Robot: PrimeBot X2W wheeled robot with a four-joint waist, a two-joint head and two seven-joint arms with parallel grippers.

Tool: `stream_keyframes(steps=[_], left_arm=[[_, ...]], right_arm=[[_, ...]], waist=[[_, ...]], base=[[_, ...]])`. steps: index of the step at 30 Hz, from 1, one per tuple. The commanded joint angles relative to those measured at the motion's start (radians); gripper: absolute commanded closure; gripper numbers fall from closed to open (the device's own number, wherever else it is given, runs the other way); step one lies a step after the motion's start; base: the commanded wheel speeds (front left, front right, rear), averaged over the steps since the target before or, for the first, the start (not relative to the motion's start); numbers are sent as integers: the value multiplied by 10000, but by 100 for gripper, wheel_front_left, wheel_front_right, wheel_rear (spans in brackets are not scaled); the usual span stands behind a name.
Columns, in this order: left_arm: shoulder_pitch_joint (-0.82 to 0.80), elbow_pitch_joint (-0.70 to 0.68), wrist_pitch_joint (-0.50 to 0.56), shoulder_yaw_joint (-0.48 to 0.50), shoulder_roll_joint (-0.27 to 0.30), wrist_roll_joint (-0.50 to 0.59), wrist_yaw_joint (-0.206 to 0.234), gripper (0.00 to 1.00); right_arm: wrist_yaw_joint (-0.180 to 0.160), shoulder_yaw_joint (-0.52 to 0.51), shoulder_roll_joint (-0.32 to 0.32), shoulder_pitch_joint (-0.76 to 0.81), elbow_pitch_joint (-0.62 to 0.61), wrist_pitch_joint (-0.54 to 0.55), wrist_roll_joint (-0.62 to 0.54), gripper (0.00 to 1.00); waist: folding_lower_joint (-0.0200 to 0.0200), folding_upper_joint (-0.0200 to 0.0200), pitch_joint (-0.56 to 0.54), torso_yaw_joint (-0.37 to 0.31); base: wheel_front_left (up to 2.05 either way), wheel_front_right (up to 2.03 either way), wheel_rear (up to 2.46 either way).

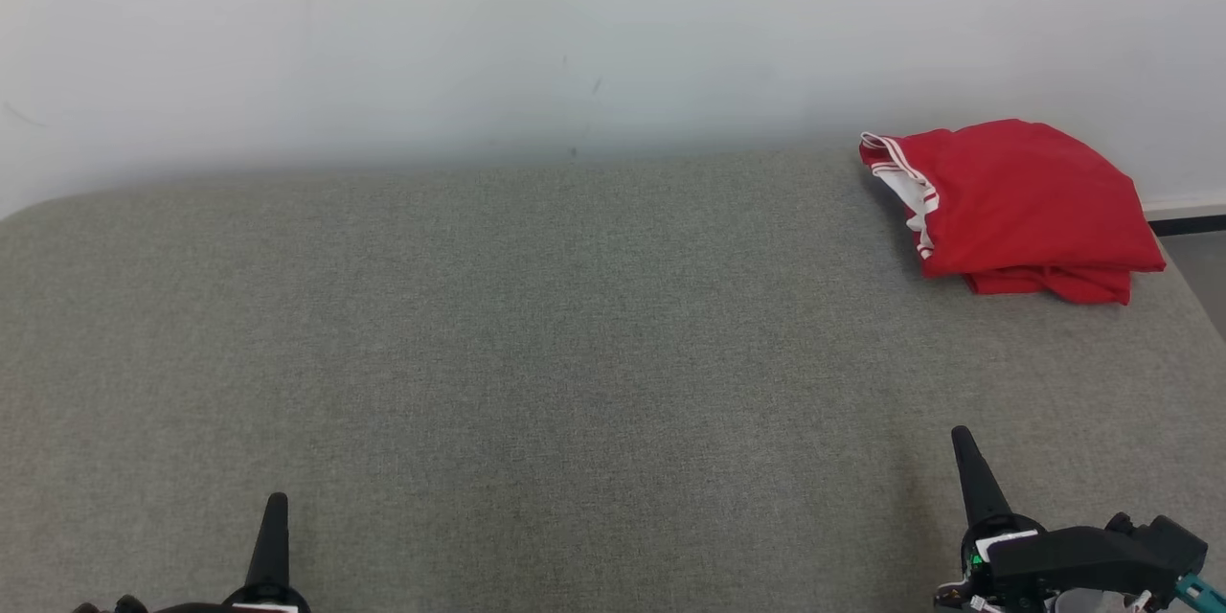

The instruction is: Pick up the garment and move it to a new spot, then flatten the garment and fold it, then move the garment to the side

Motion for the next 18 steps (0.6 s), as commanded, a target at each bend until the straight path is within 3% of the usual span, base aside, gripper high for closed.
stream_keyframes(steps=[1,18], left_arm=[[-214,-75,55,31,41,-287,-41,100],[-431,-66,435,98,45,-1739,-157,100]], right_arm=[[-13,-44,-30,-105,-117,80,252,100],[-16,-205,-21,-236,-157,459,1718,100]], waist=[[0,0,-1,-2],[0,0,-9,-32]], base=[[0,0,0],[0,0,0]])
